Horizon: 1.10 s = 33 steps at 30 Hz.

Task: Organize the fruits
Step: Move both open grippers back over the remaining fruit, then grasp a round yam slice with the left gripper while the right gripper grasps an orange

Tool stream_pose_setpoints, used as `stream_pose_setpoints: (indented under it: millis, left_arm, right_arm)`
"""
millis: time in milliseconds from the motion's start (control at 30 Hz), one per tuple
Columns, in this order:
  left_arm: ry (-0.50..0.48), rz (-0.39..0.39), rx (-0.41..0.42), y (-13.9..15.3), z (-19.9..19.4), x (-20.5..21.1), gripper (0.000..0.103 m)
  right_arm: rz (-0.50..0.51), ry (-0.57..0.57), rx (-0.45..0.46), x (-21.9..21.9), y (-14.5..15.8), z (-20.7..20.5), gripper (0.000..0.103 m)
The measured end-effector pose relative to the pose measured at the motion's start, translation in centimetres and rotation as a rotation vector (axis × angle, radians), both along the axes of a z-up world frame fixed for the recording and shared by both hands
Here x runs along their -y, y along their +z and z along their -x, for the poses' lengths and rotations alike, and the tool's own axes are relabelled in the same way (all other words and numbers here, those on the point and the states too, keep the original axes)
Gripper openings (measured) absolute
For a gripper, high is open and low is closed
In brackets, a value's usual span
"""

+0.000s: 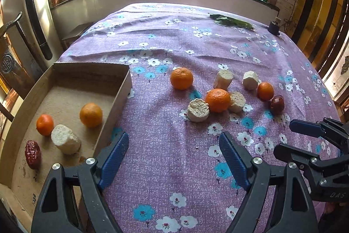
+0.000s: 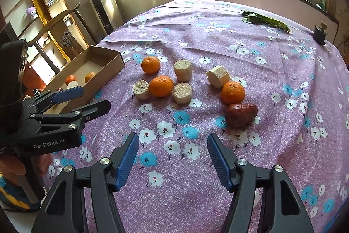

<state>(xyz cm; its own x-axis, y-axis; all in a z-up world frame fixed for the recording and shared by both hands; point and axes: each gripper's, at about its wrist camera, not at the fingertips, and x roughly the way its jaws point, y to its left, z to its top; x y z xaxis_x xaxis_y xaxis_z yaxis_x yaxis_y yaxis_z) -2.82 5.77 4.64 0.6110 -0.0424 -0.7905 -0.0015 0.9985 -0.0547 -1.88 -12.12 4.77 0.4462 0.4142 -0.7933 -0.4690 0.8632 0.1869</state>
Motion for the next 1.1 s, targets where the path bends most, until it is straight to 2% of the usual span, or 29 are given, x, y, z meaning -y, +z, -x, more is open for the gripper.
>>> stream_pose_setpoints:
  millis: [333, 367, 400, 467, 500, 567, 767, 867, 1100]
  left_arm:
    - [-0.036, -0.025, -0.038, -2.2, -3.8, 1.7, 0.084]
    - [-0.039, -0.026, -0.039, -2.4, -4.1, 1.7, 0.082]
    - [-0.04, -0.03, -0.037, -2.6, -4.4, 1.8, 0.078]
    - [-0.042, -0.035, -0.047, -3.2, -4.9, 1.8, 0.049]
    - [-0.053, -0.007, -0.056, -3.4, -5.1, 1.7, 0.046]
    - [-0.064, -0.016, -0.041, -3.3, -5.1, 1.9, 0.03]
    - [-0.056, 0.029, -0.027, -2.5, -4.4, 1.3, 0.029]
    - [-0.019, -0.007, 0.003, -1.5, -3.6, 0.7, 0.029]
    - [0.02, 0.02, 0.034, 0.2, -2.2, -1.6, 0.029]
  right_arm:
    - [-0.007, 0.006, -0.02, 0.6, -0.5, -1.2, 0.07]
    - [-0.009, 0.008, -0.022, 0.6, -0.5, -1.3, 0.07]
    - [-0.011, 0.01, -0.024, 0.5, -0.5, -1.4, 0.07]
    - [-0.012, 0.01, -0.03, 0.4, -0.7, -1.8, 0.07]
    - [-0.014, 0.009, -0.035, 0.3, -0.9, -1.9, 0.07]
    - [-0.015, 0.008, -0.047, 0.2, -1.2, -2.3, 0.07]
    - [-0.02, 0.031, -0.061, -1.1, -1.7, -3.2, 0.07]
    - [-0.026, 0.065, -0.072, -2.3, -1.9, -3.7, 0.07]
    - [-0.053, 0.144, -0.101, -5.2, -2.7, -5.2, 0.07]
